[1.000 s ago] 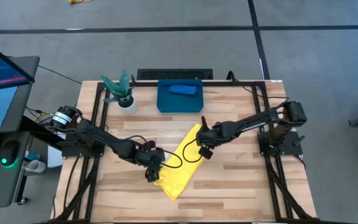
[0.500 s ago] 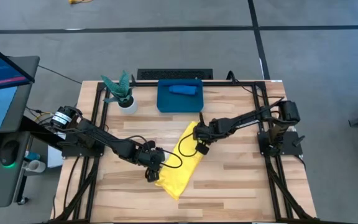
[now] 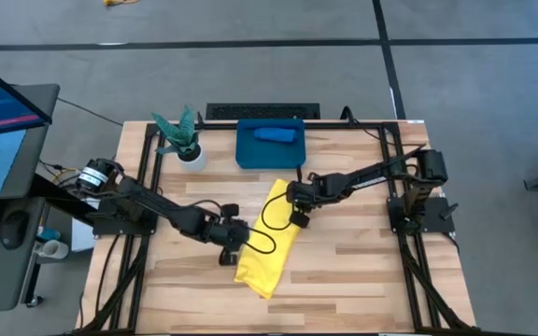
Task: Roll microfiber towels into tight, uniform cylinder then place into a basket
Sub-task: Fold the yellow microfiber towel
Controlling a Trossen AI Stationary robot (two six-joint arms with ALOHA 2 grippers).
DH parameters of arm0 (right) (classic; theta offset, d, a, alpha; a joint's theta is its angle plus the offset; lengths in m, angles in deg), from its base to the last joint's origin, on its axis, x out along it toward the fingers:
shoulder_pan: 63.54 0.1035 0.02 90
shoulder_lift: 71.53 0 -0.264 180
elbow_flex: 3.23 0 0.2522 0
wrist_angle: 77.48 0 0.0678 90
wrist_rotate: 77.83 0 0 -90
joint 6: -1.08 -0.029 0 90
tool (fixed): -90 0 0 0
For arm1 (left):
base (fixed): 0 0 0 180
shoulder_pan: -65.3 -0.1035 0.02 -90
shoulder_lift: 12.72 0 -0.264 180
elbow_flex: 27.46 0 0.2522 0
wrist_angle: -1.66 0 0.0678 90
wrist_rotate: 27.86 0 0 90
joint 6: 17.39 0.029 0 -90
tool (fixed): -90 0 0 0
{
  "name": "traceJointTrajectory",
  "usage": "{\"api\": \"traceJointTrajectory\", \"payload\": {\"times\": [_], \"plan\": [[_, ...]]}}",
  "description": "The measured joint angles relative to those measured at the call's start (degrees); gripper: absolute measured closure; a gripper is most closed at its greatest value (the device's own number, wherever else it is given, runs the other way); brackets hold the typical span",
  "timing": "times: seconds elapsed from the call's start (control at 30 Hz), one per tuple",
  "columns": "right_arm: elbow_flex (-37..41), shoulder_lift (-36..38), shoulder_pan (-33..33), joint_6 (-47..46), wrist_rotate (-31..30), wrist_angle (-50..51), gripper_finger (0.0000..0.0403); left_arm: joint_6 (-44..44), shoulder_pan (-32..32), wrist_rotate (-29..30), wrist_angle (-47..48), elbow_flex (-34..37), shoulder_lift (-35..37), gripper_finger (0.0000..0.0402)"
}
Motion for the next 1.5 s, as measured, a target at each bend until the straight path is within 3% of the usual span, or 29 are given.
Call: {"api": "traceJointTrajectory", "payload": {"times": [0.27,0.67,0.77,1.23,1.5], "plan": [[-0.04,5.88,2.73,0.39,-0.05,3.61,0.0349,12.22,-1.95,1.75,-5.92,-0.02,0.00,0.0262],[-0.07,17.23,10.41,-2.09,-6.89,10.74,0.0349,18.53,-9.32,-5.58,-15.48,0.80,0.00,0.0262],[-0.07,18.20,11.91,-3.36,-8.22,12.33,0.0349,19.15,-10.59,-8.19,-19.40,2.01,-0.02,0.0262],[-0.07,18.21,13.71,-4.44,-9.49,13.31,0.0349,20.45,-13.21,-9.61,-22.70,3.10,-0.14,0.0262],[-0.13,18.21,13.71,-4.63,-9.46,14.08,0.0349,21.90,-13.20,-9.55,-27.03,2.21,-6.93,0.0262]]}}
